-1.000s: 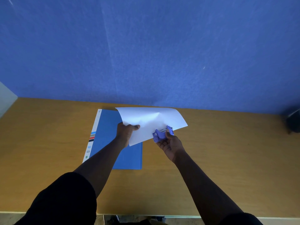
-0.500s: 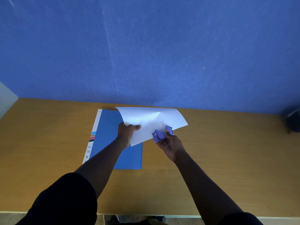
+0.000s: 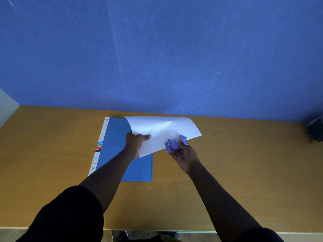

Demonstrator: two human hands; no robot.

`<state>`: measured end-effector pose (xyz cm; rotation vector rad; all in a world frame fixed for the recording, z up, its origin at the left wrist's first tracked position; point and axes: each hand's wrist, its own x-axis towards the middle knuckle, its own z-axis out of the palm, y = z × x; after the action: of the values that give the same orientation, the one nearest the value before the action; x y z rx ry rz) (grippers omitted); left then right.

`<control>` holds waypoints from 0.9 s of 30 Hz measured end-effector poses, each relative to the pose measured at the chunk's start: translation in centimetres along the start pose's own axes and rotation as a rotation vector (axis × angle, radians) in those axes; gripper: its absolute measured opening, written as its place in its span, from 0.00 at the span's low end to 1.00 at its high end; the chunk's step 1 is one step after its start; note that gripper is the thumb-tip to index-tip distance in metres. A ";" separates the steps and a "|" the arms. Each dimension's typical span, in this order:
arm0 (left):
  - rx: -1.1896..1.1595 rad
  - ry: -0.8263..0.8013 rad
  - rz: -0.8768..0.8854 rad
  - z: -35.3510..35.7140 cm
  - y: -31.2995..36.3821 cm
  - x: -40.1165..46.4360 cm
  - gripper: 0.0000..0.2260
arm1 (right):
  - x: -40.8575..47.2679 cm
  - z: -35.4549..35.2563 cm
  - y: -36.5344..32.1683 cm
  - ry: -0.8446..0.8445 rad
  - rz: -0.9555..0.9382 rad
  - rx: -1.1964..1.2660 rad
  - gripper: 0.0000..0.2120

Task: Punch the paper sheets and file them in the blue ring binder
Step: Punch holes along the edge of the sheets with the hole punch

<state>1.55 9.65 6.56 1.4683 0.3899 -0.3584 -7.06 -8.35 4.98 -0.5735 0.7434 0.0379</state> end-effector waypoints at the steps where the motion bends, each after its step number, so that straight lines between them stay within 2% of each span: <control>1: 0.001 -0.001 0.002 0.0 0.0 0.0 0.12 | 0.1 -0.1 0.0 -0.006 0.001 0.003 0.16; 7: 0.001 -0.006 0.011 0.2 0.0 0.1 0.12 | -0.1 0.0 -0.3 -0.030 -0.003 -0.028 0.10; 13: 0.009 -0.005 -0.001 0.1 -0.1 0.2 0.12 | -0.1 -0.2 -0.3 -0.016 -0.010 -0.031 0.10; 19: 0.018 0.001 0.008 0.2 -0.2 0.1 0.11 | 0.2 -0.4 -0.3 -0.006 -0.016 -0.035 0.16; 27: 0.022 -0.016 0.009 0.3 -0.2 0.1 0.11 | -0.2 -0.2 -0.2 -0.016 -0.012 -0.042 0.10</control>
<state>1.59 9.30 6.37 1.4870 0.3675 -0.3679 -7.22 -8.58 5.08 -0.6167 0.7246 0.0466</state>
